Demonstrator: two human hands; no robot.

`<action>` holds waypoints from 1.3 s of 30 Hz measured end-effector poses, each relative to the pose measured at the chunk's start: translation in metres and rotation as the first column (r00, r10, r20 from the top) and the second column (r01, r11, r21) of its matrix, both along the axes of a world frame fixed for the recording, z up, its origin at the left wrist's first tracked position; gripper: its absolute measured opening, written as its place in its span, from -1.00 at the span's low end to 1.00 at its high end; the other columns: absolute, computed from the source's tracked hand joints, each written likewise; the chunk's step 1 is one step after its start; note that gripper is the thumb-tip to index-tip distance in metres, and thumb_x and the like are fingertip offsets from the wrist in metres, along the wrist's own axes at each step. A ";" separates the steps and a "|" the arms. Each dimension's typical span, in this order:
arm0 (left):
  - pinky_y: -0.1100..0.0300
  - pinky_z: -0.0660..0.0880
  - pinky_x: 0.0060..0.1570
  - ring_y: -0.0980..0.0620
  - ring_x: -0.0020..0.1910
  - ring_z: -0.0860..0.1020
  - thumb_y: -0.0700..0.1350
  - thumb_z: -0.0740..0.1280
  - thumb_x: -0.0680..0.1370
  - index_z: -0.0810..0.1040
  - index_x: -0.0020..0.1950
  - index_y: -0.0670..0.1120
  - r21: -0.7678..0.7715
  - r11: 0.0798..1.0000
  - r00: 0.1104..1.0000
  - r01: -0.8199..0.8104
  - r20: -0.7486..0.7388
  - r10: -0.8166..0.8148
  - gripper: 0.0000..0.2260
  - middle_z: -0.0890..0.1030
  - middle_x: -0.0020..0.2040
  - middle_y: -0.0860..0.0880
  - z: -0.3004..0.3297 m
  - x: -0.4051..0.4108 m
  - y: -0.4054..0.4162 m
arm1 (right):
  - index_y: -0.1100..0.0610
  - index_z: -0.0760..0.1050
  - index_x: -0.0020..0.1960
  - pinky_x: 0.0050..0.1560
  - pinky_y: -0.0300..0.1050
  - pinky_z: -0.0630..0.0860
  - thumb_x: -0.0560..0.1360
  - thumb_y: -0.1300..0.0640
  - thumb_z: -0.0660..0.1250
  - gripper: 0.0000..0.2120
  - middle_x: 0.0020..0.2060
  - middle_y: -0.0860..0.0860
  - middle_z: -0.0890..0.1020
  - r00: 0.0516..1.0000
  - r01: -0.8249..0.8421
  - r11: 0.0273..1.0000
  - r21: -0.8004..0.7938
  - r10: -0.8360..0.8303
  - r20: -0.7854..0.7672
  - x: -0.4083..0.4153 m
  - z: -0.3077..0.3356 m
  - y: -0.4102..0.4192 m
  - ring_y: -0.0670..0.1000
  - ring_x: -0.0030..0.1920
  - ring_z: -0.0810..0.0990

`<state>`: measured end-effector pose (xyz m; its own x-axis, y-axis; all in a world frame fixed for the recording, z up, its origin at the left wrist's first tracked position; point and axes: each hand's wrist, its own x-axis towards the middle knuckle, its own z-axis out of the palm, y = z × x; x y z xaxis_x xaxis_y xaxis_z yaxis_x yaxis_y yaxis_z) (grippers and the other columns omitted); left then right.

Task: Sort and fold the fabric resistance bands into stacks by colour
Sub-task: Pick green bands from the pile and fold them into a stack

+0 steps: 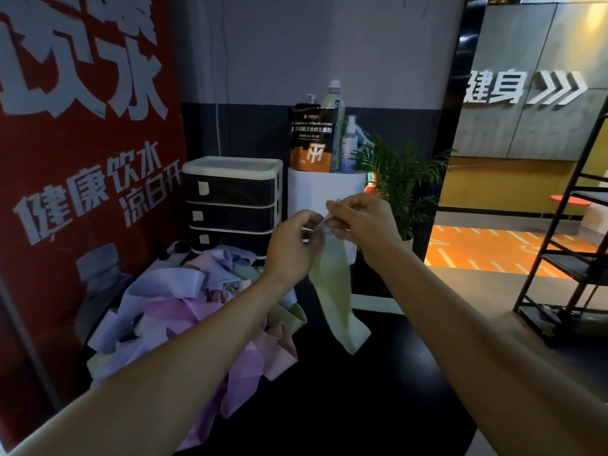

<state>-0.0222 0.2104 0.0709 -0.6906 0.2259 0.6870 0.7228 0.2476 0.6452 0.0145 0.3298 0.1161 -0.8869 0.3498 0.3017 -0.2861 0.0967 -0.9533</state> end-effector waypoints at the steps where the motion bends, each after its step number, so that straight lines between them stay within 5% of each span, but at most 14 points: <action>1: 0.49 0.40 -0.25 0.34 -0.26 0.52 -0.24 0.31 0.54 0.52 -0.11 -0.07 0.004 1.000 1.000 0.013 0.002 -0.013 -0.91 0.54 -0.22 0.20 0.002 0.000 0.000 | 0.31 0.52 -0.06 -0.16 -0.16 0.60 0.44 0.13 0.43 -0.77 -0.31 0.11 0.62 1.000 0.003 0.999 0.047 -0.001 -0.030 0.002 0.000 0.003 -0.02 -0.30 0.60; 9: 0.32 0.46 -0.16 0.11 -0.21 0.56 -0.25 0.29 0.55 0.59 -0.06 -0.17 -0.018 0.996 0.992 0.089 0.095 -0.087 -0.91 0.62 -0.19 0.00 0.015 0.001 0.000 | 0.13 0.47 0.16 -0.01 -0.26 0.39 0.46 0.10 0.41 -0.69 0.05 0.00 0.43 0.962 0.243 0.823 0.514 -0.135 -0.238 -0.002 0.001 0.019 -0.06 -0.02 0.44; 12: 0.18 0.46 -0.11 0.05 -0.22 0.54 -0.25 0.28 0.56 0.59 -0.05 -0.18 -0.037 0.993 0.989 0.111 0.105 -0.106 -0.91 0.61 -0.19 -0.05 0.013 0.003 -0.001 | 0.15 0.57 0.08 -0.07 -0.32 0.44 0.48 0.16 0.38 -0.81 -0.05 0.01 0.56 0.969 0.214 0.742 0.635 -0.078 -0.235 0.000 0.002 0.021 -0.06 -0.09 0.52; 17: 0.01 0.53 -0.01 -0.09 -0.05 0.61 -0.20 0.40 0.49 0.49 -0.02 0.04 -0.051 0.977 0.944 0.206 0.272 -0.185 -0.82 0.63 -0.03 -0.11 -0.001 -0.001 -0.003 | 0.16 0.57 -0.11 -0.32 -0.54 0.33 0.48 0.22 0.36 -0.97 -0.27 -0.07 0.55 0.958 0.241 0.797 0.554 -0.104 -0.266 -0.002 -0.004 0.021 -0.21 -0.28 0.46; 21: 0.01 0.48 0.02 -0.07 0.01 0.55 -0.11 0.51 0.38 0.46 0.06 -0.05 -0.219 0.957 0.939 0.191 0.324 -0.113 -0.67 0.56 -0.02 -0.02 -0.020 -0.003 0.001 | 0.19 0.58 -0.11 -0.22 -0.33 0.40 0.49 0.20 0.35 -0.93 -0.29 -0.09 0.53 0.948 0.298 0.848 0.438 -0.211 -0.237 -0.008 -0.014 0.031 -0.12 -0.26 0.48; 25: 0.00 0.49 0.05 -0.13 0.03 0.57 -0.02 0.50 0.28 0.51 0.06 -0.22 -0.270 0.940 0.917 0.206 0.388 -0.089 -0.54 0.60 0.01 -0.16 -0.040 -0.009 -0.004 | 0.16 0.57 -0.15 -0.20 -0.21 0.46 0.47 0.22 0.36 -0.97 -0.29 0.01 0.57 0.926 0.362 0.904 0.228 -0.321 -0.197 -0.007 -0.022 0.048 -0.02 -0.23 0.53; 30: 0.29 0.37 -0.31 0.07 -0.24 0.51 -0.27 0.41 0.42 0.56 -0.16 -0.11 -0.495 0.866 0.920 0.070 0.368 0.136 -0.91 0.54 -0.19 -0.02 -0.067 -0.016 -0.026 | 0.18 0.60 -0.03 -0.27 -0.27 0.44 0.49 0.19 0.32 -0.89 -0.23 0.06 0.60 0.843 0.533 0.841 0.099 -0.516 -0.156 -0.005 -0.032 0.081 -0.02 -0.23 0.54; 33: 0.43 0.33 -0.55 0.18 -0.48 0.47 -0.19 0.39 0.48 0.47 -0.29 0.01 -0.432 0.901 0.884 0.048 0.439 0.164 -0.80 0.51 -0.32 0.04 -0.077 -0.020 -0.041 | 0.22 0.62 -0.03 -0.19 -0.18 0.43 0.48 0.18 0.33 -0.86 -0.20 0.10 0.62 0.821 0.570 0.812 0.124 -0.556 -0.133 -0.004 -0.041 0.095 0.00 -0.19 0.54; 39: 0.33 0.44 -0.49 0.08 -0.42 0.57 -0.17 0.39 0.50 0.55 -0.16 -0.10 -0.308 0.923 0.809 0.230 0.588 -0.006 -0.94 0.59 -0.27 -0.06 -0.070 -0.017 -0.050 | 0.22 0.59 -0.06 -0.11 -0.09 0.47 0.48 0.17 0.33 -0.86 -0.19 0.09 0.60 0.800 0.600 0.797 0.069 -0.600 -0.027 -0.003 -0.064 0.108 0.03 -0.16 0.54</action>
<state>-0.0387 0.1603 0.0006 -0.8784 0.4764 0.0386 0.2928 0.4725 0.8313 0.0112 0.4383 0.0519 -0.5055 0.7892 0.3489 -0.1515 0.3169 -0.9363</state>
